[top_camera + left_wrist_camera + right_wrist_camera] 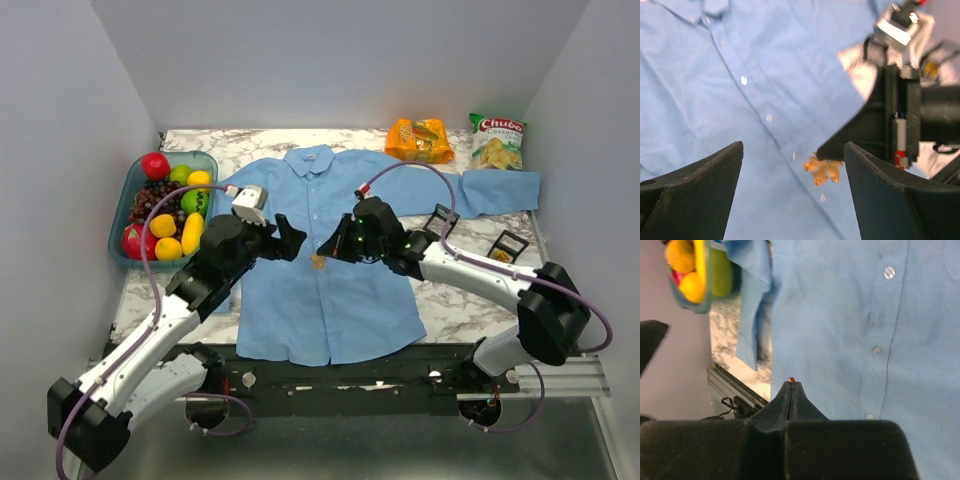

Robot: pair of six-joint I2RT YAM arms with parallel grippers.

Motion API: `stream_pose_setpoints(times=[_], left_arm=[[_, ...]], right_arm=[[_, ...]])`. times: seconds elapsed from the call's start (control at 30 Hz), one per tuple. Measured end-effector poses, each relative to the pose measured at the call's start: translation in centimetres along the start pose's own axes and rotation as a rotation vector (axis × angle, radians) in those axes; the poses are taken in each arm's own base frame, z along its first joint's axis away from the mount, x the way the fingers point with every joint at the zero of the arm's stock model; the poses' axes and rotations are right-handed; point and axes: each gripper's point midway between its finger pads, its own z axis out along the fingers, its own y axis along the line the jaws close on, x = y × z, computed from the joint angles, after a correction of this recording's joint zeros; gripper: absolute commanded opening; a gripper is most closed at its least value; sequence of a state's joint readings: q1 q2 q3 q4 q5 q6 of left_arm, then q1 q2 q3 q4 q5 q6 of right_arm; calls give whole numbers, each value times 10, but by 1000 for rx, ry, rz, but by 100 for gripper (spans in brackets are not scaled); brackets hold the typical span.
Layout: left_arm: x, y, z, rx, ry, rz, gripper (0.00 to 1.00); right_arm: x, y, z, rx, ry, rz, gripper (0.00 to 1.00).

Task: Pin the brooch onto the clothing
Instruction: Adjust the brooch.

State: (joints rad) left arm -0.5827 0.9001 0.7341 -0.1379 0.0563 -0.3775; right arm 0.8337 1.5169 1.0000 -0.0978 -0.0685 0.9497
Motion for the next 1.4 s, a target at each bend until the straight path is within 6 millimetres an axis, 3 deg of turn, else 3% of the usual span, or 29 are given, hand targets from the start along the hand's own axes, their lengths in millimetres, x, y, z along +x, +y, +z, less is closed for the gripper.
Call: stream_pose_setpoints(times=[0.17, 0.3, 0.47, 0.67, 0.77, 1.0, 1.1, 1.4], left_arm=[[-3, -1, -12, 33, -106, -195, 84], [5, -5, -8, 60, -92, -290, 79], [8, -19, -4, 140, -88, -375, 67], [9, -37, -1, 246, -67, -428, 64], [11, -43, -1, 282, -54, -443, 55], [15, -51, -4, 331, -34, -464, 52], [17, -52, -5, 342, -31, -471, 42], [31, -52, -6, 356, -2, -490, 42]], right_arm=[[-22, 26, -29, -83, -84, -39, 1], [-33, 41, -45, -133, -129, -52, 1], [-41, 53, -59, -176, -163, -64, 1], [-43, 56, -65, -193, -177, -66, 1], [-43, 57, -69, -199, -181, -67, 1], [-43, 57, -70, -203, -184, -67, 1], [-43, 57, -70, -203, -184, -67, 1], [-43, 57, -70, -203, -184, -67, 1]])
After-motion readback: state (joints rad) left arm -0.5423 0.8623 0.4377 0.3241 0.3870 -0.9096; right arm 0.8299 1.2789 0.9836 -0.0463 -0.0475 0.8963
